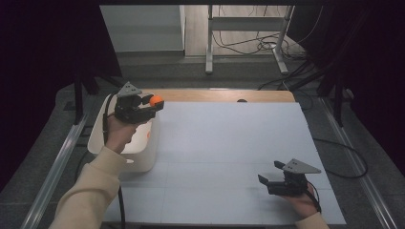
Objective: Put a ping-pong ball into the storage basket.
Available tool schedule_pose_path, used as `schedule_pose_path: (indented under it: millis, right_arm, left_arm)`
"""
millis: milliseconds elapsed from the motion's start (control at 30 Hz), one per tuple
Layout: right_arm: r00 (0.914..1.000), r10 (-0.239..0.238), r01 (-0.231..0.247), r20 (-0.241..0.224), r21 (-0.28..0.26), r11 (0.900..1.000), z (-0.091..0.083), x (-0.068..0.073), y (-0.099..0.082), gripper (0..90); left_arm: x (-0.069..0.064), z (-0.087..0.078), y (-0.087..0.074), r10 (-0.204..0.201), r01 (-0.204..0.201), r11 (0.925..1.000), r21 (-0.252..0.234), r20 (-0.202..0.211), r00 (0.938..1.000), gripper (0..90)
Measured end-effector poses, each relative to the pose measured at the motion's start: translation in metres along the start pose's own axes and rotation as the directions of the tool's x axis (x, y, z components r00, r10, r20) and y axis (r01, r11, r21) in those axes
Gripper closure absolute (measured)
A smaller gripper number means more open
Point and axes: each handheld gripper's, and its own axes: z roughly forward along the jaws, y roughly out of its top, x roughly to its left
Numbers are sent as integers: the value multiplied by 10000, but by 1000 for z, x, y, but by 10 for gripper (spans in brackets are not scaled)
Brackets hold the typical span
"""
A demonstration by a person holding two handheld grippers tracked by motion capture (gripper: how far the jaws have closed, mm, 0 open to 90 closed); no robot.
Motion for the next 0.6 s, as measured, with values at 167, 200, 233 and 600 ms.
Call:
schedule_pose_path:
  millis: [167, 200, 233, 600]
  right_arm:
    - [10000, -10, 10, 16, 19, 10000, 0, 0, 0, 146]
    - [10000, -12, 12, 17, 17, 10000, 0, 0, 0, 146]
    - [10000, -2, 2, 2, 1, 10000, 0, 0, 0, 145]
    - [10000, -4, 4, 13, 11, 10000, 0, 0, 0, 145]
  left_arm:
    - [5, -3, -2, -118, 117, 9999, -59, -181, 9998, 504]
    - [7, -4, -2, -137, 136, 9999, -50, -224, 9997, 503]
    - [7, -4, -2, -137, 136, 9999, -50, -224, 9997, 503]
    - [20, -8, -6, -344, 350, 9994, 83, -610, 9975, 503]
